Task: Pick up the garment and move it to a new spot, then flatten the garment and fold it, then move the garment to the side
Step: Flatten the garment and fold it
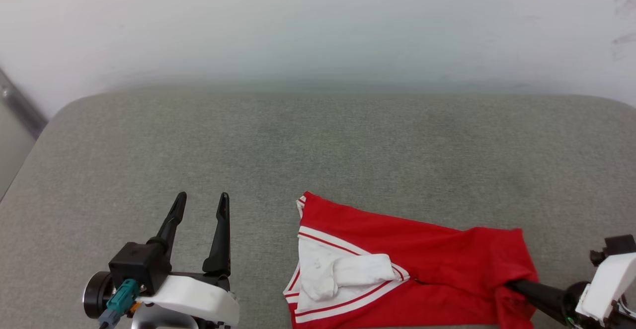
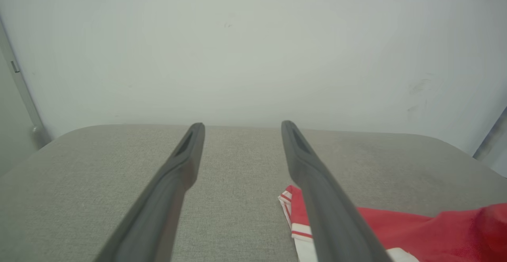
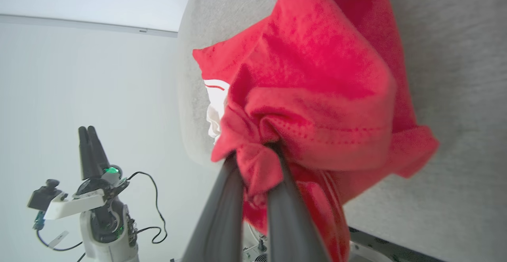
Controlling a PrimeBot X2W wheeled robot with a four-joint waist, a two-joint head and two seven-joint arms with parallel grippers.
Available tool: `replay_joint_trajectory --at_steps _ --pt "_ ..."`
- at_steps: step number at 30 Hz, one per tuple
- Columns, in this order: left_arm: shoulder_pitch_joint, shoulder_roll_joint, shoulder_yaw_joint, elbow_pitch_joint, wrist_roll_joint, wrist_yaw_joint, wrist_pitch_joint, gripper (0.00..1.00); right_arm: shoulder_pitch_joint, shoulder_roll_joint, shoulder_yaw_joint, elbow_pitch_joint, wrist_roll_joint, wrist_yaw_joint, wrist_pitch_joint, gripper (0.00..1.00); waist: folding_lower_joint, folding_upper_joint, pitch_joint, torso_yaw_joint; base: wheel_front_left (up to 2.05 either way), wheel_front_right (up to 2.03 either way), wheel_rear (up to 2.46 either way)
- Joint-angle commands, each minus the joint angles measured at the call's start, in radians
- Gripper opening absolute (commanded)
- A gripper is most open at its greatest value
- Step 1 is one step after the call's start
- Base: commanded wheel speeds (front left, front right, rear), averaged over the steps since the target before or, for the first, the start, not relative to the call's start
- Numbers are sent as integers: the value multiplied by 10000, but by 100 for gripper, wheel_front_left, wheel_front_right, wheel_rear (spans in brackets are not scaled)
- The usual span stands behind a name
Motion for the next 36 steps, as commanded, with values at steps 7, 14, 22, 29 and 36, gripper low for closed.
replay_joint_trajectory --at_steps 7,14,22,29,36 --pt "-302 -78 -133 149 -58 -170 -6 100 -693 105 2176 925 3012 -4 -448 0 0 -1 297 674 0 0 0" --pt "-565 -246 -258 276 -60 -259 -84 100 -1278 104 4468 1284 3675 -4 -1927 0 0 -1 662 1137 0 0 0" --pt "-855 -474 -325 519 -106 -353 -263 100 -1938 106 6037 2410 2600 -3 -3728 20 0 -1 1128 1488 0 0 0" --pt "-926 -492 -288 710 -132 -368 -360 100 -2357 26 6939 2280 2288 -4 -4497 100 0 -1 1183 1314 0 0 0" --pt "-924 -433 -305 747 -140 -341 -342 100 -2540 -976 8065 724 1008 -3 -5682 100 0 -1 990 923 0 0 0"
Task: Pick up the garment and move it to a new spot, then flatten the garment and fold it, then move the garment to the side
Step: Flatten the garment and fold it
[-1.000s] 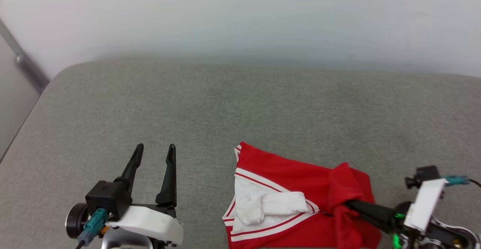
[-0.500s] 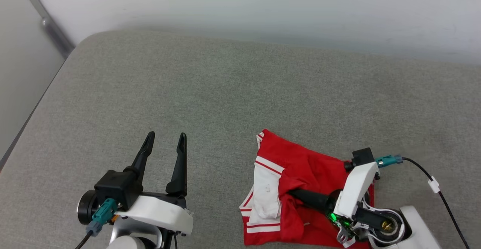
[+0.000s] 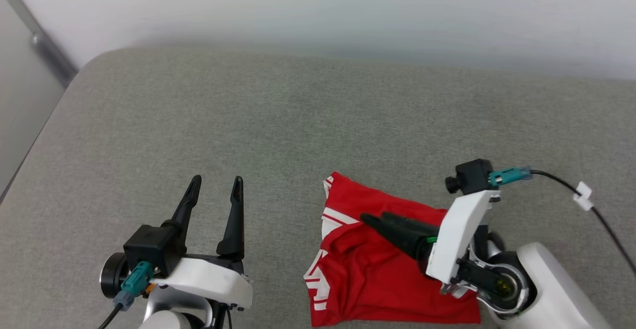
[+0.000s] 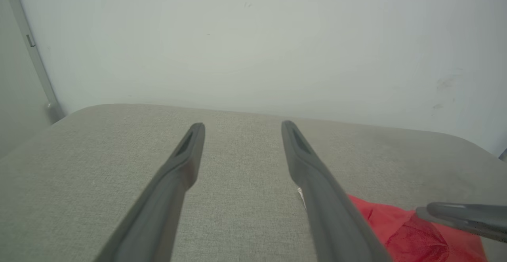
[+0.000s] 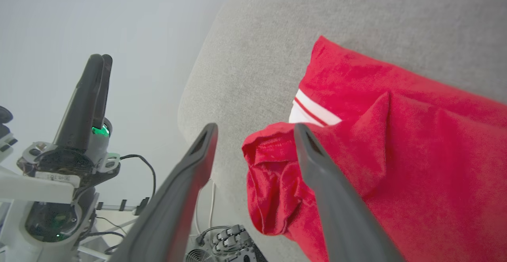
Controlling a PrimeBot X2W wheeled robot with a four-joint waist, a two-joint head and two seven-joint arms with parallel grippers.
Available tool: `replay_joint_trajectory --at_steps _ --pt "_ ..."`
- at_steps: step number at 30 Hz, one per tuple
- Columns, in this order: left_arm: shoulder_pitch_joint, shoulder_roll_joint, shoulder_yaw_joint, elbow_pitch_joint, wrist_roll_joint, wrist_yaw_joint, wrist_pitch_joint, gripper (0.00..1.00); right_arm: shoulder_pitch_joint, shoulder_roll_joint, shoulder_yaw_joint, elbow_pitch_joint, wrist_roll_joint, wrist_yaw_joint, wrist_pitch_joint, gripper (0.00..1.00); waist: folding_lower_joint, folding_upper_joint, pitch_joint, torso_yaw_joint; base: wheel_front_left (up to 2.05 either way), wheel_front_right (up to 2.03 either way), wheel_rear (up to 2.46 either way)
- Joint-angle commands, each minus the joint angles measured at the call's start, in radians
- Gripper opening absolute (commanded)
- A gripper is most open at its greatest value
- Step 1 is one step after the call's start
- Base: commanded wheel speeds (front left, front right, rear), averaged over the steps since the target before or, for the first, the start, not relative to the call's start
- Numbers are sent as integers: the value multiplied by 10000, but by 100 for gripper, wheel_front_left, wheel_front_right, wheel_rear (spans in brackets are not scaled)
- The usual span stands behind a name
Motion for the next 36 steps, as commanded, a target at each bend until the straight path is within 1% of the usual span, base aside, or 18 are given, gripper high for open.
replay_joint_trajectory --at_steps 1,4,6,9,12,16,20,23,27,32,36 --pt "-64 6 21 14 -22 50 -31 100 -109 -341 201 -223 -465 -3 -350 100 0 0 -80 -157 0 0 0" --pt "46 26 61 30 -47 109 -45 100 -134 -1116 604 -641 -1956 -4 -1474 100 0 0 -170 -392 0 0 0" --pt "119 47 100 17 -71 161 -46 100 -61 -1552 571 -699 -3042 -3 -2215 100 0 0 -233 -563 0 0 0" --pt "236 37 172 -8 -160 197 -59 100 248 -1971 -13 -657 -4490 -4 -3180 100 0 0 -339 -801 0 0 0" --pt "301 98 264 -13 -212 254 -84 100 635 -1989 -1086 -795 -5607 -4 -4043 100 0 0 -424 -1016 0 0 0" --pt "501 177 362 -11 -274 332 -130 100 1353 -1644 -2560 -1444 -6745 -4 -5037 100 0 0 -550 -1257 0 0 0" --pt "671 255 532 53 -382 388 -168 100 2190 -1121 -3561 -2395 -7338 -4 -5684 100 0 0 -706 -1415 0 0 0" --pt "806 327 618 167 -375 446 -244 100 2816 -728 -3867 -3123 -7654 -4 -5941 100 0 0 -852 -1472 0 0 0" --pt "1075 370 708 360 -403 479 -348 100 3595 -370 -4041 -3833 -7992 -4 -6076 100 0 0 -1008 -1526 0 0 0" --pt "1358 424 695 612 -279 458 -475 100 4408 44 -4281 -4392 -8195 -4 -5831 100 0 0 -1159 -1513 0 0 0" --pt "1504 369 743 766 -326 440 -531 100 4734 186 -4376 -4668 -8329 -4 -5625 100 0 0 -1226 -1535 0 0 0"
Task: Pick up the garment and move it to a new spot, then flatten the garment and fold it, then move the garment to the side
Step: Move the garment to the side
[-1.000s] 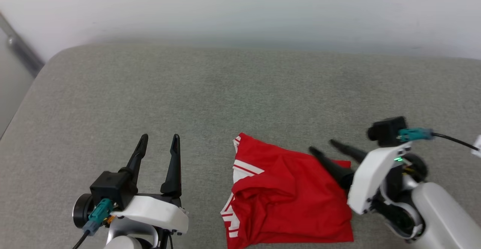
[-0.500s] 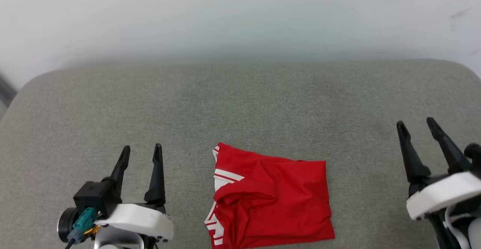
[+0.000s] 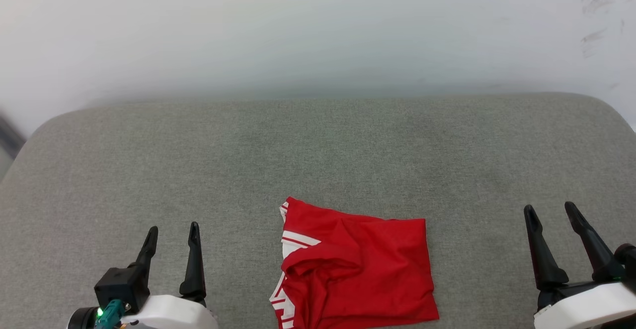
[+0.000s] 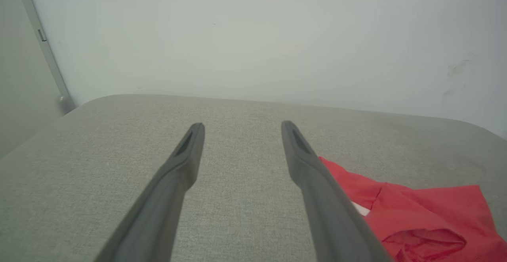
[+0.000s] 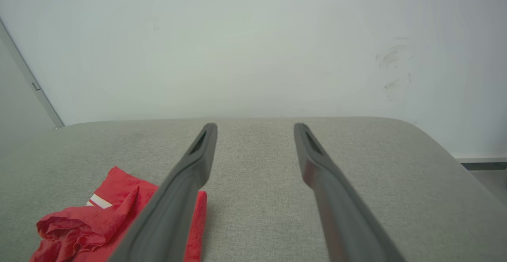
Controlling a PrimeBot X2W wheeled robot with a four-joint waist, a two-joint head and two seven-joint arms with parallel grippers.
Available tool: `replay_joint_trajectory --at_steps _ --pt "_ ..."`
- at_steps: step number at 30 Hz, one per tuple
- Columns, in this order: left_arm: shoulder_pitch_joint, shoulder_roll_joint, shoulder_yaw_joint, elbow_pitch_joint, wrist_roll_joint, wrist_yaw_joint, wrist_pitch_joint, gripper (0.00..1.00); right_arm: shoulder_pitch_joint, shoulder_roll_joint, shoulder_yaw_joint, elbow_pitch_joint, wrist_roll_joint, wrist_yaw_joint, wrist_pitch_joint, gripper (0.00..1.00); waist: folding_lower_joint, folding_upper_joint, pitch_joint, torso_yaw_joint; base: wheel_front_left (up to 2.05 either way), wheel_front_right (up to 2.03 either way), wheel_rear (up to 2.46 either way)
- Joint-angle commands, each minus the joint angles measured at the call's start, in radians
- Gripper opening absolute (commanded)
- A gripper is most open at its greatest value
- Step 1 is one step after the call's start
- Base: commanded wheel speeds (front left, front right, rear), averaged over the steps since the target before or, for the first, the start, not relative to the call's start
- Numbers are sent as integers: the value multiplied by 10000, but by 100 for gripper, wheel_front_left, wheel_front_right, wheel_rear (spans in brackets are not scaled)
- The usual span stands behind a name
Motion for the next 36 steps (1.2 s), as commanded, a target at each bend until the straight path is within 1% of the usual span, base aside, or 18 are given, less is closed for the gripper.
replay_joint_trajectory --at_steps 1,8,11,14,18,19,20,22,23,26,29,32,36 --pt "108 -26 37 35 1 -14 -60 100 156 66 -21 -125 -92 -4 95 100 0 0 -17 -10 0 0 0" --pt "76 -82 52 117 -22 -67 -98 100 224 122 -145 -374 -141 -4 401 100 0 0 -22 6 0 0 0" --pt "-18 -108 68 93 8 -46 -116 100 253 267 -603 -281 243 -4 817 100 0 0 17 47 0 0 0" --pt "-113 -123 80 55 59 -3 -117 100 236 105 -1323 97 861 -6 1802 100 0 0 72 90 0 0 0" --pt "-228 -182 41 -51 125 27 -141 100 -175 -378 -2146 925 2019 -4 3494 100 0 0 191 226 0 0 0" --pt "-268 -197 43 -70 153 41 -147 100 -244 -465 -2313 1215 2381 -4 3936 100 0 0 225 276 0 0 0" --pt "-268 -197 43 -70 153 41 -147 100 -244 -465 -2313 1215 2381 -4 3936 100 0 0 225 276 0 0 0" --pt "-396 -234 35 -146 199 43 -160 100 -356 -651 -2539 1813 2953 -3 4903 100 0 0 365 407 0 0 0" --pt "-442 -259 20 -178 221 38 -167 100 -491 -643 -2611 2070 3286 -3 5387 100 0 0 437 480 0 0 0" --pt "-587 -330 -23 -268 303 11 -171 100 -765 -521 -2606 2852 4122 -3 6713 100 0 0 701 718 0 0 0" --pt "-801 -449 -103 -322 373 -59 -188 100 -1102 -152 -2419 3404 4814 -4 7550 100 0 0 996 976 0 0 0" --pt "-980 -537 -203 -272 428 -117 -190 100 -1467 220 -2110 3835 5570 -4 7967 100 0 0 1283 1184 0 0 0" --pt "-1179 -630 -287 -144 444 -231 -193 100 -1949 536 -1442 4359 6587 -4 8162 100 0 0 1604 1386 0 0 0"
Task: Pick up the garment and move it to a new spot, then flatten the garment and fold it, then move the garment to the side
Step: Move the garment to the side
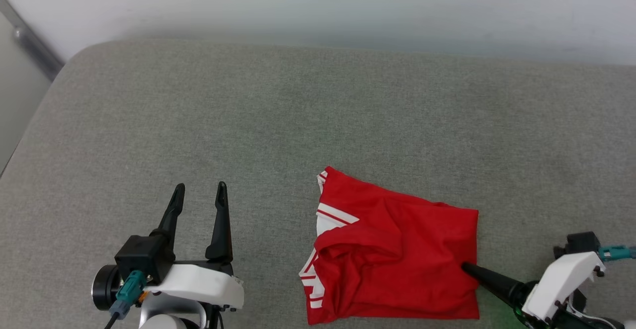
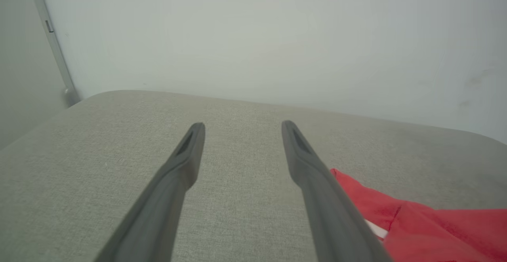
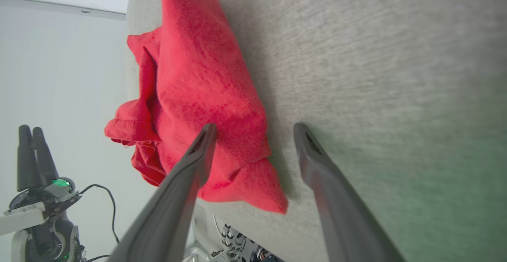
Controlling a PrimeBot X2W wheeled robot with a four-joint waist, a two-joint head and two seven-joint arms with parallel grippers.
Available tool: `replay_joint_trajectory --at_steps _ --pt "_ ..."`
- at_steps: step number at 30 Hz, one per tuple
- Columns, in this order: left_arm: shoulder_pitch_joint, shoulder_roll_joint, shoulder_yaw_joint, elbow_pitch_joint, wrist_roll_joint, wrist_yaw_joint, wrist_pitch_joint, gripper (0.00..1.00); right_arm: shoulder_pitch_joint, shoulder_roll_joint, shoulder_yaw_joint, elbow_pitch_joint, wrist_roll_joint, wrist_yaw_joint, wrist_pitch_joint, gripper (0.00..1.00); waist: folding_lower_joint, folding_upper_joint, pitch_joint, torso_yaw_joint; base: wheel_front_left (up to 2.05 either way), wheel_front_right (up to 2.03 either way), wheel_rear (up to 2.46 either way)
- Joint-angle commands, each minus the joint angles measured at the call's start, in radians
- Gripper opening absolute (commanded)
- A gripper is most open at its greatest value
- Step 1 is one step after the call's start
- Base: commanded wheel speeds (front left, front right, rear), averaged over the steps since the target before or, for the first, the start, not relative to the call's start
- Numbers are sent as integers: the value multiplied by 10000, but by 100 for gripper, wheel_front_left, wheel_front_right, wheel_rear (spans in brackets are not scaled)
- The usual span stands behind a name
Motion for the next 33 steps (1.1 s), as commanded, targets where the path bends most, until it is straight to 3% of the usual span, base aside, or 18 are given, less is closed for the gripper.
replay_joint_trajectory --at_steps 1,5,6,7,12,20,28,33 --pt "-131 -24 9 44 31 -49 -46 100 -244 78 148 65 275 -4 -4 100 0 0 202 171 0 0 0" --pt "-262 -51 8 178 19 -102 -45 100 -490 164 716 535 1056 -4 -16 100 0 0 248 293 0 0 0" --pt "-283 -50 15 205 17 -121 -48 100 -563 113 856 575 1130 -4 -100 43 0 0 246 324 0 0 0" --pt "-304 -55 9 233 18 -138 -49 100 -593 44 977 617 1198 -3 -179 1 0 0 234 358 0 0 0" --pt "-262 -15 58 309 -3 -130 -54 100 -728 -436 1603 382 1152 -4 -761 0 0 0 66 348 0 0 0" --pt "132 70 139 304 -103 -87 -64 100 -1017 -1576 2866 -452 -383 -4 -1789 0 0 0 -553 -300 0 0 0" --pt "428 200 211 76 -133 -25 -36 100 -1703 -2856 3847 -1565 -2604 -4 -1261 0 0 0 -755 -2130 0 0 0" --pt "152 137 170 -21 -48 -85 -52 100 -2116 -3142 3952 -1819 -3199 -4 -819 0 0 0 -448 -3456 0 0 0"
